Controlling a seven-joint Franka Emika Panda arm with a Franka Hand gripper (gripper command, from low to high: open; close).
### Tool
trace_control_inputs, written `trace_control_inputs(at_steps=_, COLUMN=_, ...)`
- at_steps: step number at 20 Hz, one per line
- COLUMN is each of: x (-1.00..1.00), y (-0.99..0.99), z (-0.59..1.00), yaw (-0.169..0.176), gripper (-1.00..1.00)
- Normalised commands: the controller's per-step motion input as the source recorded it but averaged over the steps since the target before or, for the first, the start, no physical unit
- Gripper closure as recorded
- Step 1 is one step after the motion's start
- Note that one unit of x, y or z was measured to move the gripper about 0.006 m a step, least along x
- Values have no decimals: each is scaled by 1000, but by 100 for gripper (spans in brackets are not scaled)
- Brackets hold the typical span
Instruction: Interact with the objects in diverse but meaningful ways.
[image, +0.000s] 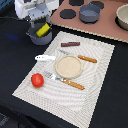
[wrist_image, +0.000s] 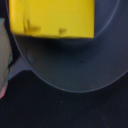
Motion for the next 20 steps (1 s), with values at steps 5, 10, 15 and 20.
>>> trace_control_inputs(at_steps=5, x=-233, y=-87, z=118, yaw=-11, gripper=-100)
trace_control_inputs(at_steps=10, x=14, y=-77, z=923, yaw=-66, gripper=-100)
trace_control_inputs(at_steps=15, x=132, y=-157, z=874, yaw=-92, gripper=-100)
trace_control_inputs(at_steps=20, x=227, y=-309, z=305, yaw=-27, gripper=-100)
